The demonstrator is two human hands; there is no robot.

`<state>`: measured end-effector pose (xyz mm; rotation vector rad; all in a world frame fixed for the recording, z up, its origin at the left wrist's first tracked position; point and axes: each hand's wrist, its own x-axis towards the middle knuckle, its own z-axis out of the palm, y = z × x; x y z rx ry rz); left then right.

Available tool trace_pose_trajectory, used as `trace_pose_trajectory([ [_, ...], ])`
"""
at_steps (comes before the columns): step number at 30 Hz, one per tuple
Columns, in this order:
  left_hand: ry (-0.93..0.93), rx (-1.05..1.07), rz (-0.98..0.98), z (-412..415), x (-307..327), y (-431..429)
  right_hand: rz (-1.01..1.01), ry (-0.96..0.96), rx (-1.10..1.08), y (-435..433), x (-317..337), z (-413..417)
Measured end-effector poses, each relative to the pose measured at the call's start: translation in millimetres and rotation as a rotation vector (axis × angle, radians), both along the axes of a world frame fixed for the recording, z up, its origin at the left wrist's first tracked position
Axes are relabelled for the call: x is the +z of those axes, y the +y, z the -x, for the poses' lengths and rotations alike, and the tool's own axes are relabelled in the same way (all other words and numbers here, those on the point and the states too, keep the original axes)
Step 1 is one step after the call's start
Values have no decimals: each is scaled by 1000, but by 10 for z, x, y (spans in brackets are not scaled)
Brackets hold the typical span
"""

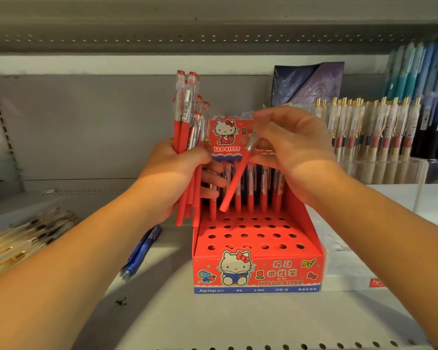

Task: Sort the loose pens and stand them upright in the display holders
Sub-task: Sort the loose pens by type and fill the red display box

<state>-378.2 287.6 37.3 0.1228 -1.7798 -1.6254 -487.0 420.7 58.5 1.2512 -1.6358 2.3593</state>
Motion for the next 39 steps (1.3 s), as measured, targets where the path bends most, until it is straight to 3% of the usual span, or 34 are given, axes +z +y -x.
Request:
trace_pose_trajectory([
  [6,1,15,-9,-29,10,-12,-138,143,-96,-75,-83,23],
  [16,-8,-33,-19,-48,-6,-7,-164,140,-37,-199,-201,11],
  [23,-33,-62,-64,-29,-12,2,-468,429,-73,-179,-328,110],
  [31,-87,-118,2,-35,-40,-8,-508,469,-108,-164,-289,100],
  [34,-75,-145,24,-45,-43,9,-444,382,-85,-113,-201,54],
  [39,-94,-184,48,-56,-55,58,-173,-5,172,-62,-87,-30],
])
